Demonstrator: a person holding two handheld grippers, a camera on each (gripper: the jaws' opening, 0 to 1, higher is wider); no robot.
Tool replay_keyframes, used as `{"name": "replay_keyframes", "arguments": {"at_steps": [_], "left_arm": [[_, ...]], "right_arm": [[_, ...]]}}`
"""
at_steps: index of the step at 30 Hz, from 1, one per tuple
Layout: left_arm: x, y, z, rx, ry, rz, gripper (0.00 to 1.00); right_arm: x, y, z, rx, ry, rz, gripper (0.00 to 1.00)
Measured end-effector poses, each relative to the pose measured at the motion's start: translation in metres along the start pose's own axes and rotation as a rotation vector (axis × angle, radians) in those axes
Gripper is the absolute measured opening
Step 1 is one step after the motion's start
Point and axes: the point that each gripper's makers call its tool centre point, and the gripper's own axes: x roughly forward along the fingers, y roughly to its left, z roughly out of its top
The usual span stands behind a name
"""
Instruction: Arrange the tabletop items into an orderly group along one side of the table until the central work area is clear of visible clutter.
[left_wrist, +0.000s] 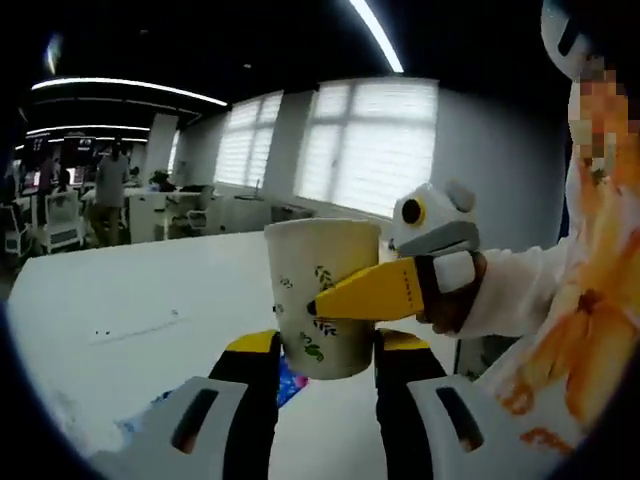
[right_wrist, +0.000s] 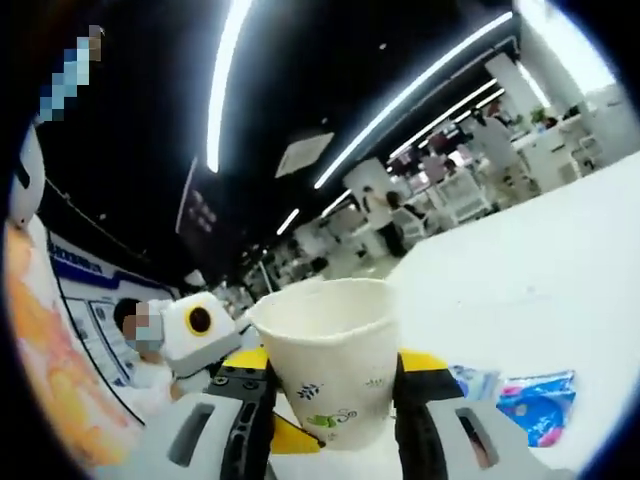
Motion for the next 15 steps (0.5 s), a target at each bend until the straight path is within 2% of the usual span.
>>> {"name": "replay_keyframes", "arguments": {"at_steps": [4, 6, 8, 12, 15], "left_arm": [[-0.017, 0.013, 0.007, -0.03, -0.027, 0.044, 0.45], [-0.029, 0.018, 0.019, -0.029, -0.053, 0.056, 0.42], [-0.038, 0.019, 0.038, -0.017, -0.108, 0.063, 0.41], [-0.04, 0.007, 0.059, 0.03, -0.098, 0.05, 0.39], [-0.028, -0.013, 0.067, 0.045, -0.064, -0.01, 0.42]], "right_arm": [[-0.006, -0.011, 0.009, -0.048, -0.032, -0.051, 0.44], [-0.008, -0.017, 0.01, -0.101, -0.031, -0.084, 0.44], [-0.01, -0.02, 0.007, -0.183, -0.009, -0.11, 0.44], [-0.007, -0.021, -0.008, -0.368, 0.062, -0.149, 0.44], [-0.002, -0.017, -0.014, -0.441, 0.084, -0.154, 0.44]]}}
